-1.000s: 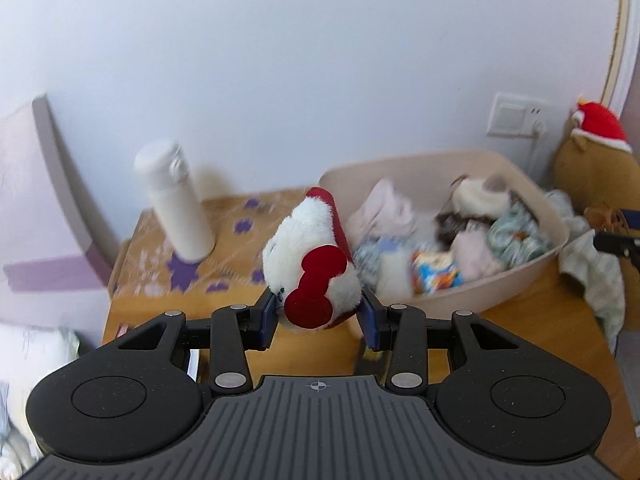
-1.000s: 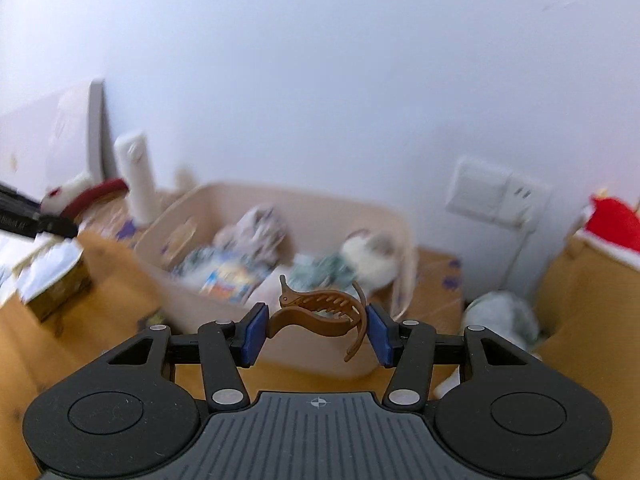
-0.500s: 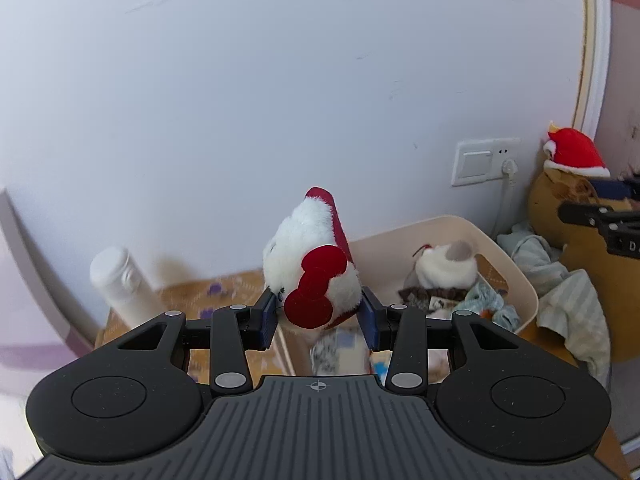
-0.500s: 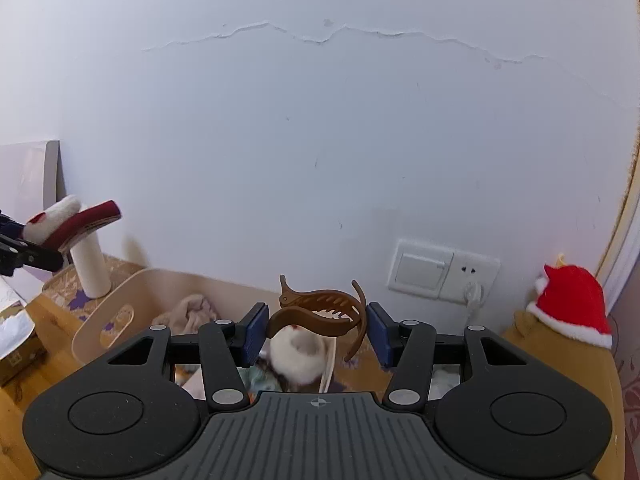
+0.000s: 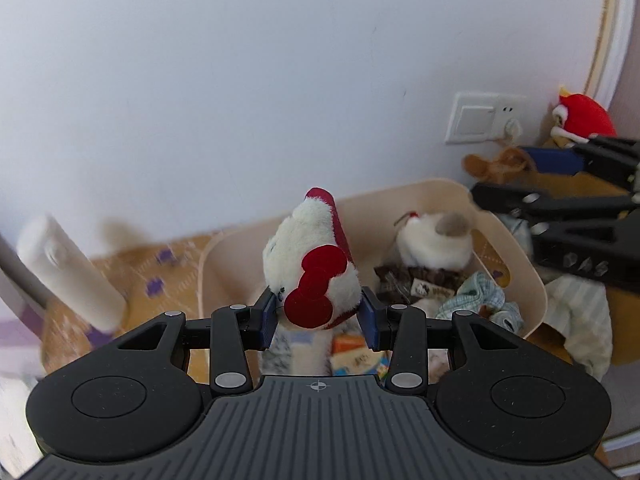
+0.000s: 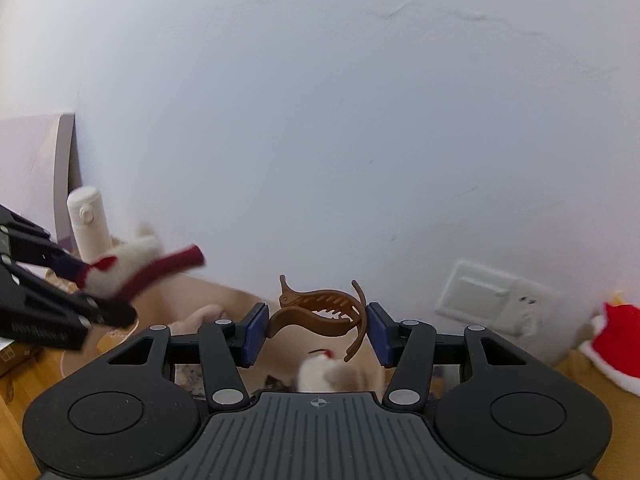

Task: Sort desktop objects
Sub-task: 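Carry the plush toy and claw clip into the basket and release both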

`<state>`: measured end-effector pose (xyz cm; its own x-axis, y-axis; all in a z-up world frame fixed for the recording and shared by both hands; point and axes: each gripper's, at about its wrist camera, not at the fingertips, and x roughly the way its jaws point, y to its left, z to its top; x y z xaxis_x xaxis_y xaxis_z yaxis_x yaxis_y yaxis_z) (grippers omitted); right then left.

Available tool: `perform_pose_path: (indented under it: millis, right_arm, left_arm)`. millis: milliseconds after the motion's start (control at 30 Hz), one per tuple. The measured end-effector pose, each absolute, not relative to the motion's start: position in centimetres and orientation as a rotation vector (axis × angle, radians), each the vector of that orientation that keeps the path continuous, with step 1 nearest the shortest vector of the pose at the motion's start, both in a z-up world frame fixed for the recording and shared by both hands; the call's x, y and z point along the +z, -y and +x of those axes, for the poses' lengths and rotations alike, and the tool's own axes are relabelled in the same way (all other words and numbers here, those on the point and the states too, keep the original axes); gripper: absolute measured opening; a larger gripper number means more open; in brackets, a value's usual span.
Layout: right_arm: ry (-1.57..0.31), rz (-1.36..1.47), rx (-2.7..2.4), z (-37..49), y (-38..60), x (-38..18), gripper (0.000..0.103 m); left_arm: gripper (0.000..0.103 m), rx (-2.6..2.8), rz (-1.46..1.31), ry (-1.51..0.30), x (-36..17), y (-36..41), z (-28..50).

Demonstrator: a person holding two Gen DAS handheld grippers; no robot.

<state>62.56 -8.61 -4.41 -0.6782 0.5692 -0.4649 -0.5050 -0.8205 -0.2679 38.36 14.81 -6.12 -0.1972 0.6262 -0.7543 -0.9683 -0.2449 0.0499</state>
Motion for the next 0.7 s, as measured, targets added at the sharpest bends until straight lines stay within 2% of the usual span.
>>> perform_pose_path:
  millis: [333, 433, 500, 533, 600, 700]
  right_arm:
    - [-0.039, -0.887, 2.457, 58.9, 7.5, -8.9, 0.050]
    - [-0.009, -0.927, 2.460, 58.3, 8.6, -9.3, 0.050]
    - [0.025, -0.955, 2.461, 58.0, 8.5, -10.0, 0.052]
    - [0.043, -0.965, 2.457, 58.2, 8.7, -10.1, 0.058]
    - [0.072, -0.973, 2.460, 58.7, 8.6, -9.9, 0.060]
    - [0.116, -0.971, 2.460, 59.3, 9.2, -9.5, 0.072]
  left_arm:
    - [0.043, 1.630, -0.790, -0.749, -9.7, -15.6, 38.6]
    - [0.044, 1.599, -0.777, -0.781, -9.9, -15.3, 38.6]
    - [0.051, 1.590, -0.768, -0.807, -10.0, -15.2, 38.8]
    - [0.054, 1.584, -0.759, -0.818, -10.0, -15.0, 38.8]
    - [0.066, 1.578, -0.735, -0.823, -9.7, -14.4, 38.9]
    - [0.069, 1.564, -0.699, -0.812, -9.0, -13.5, 38.7]
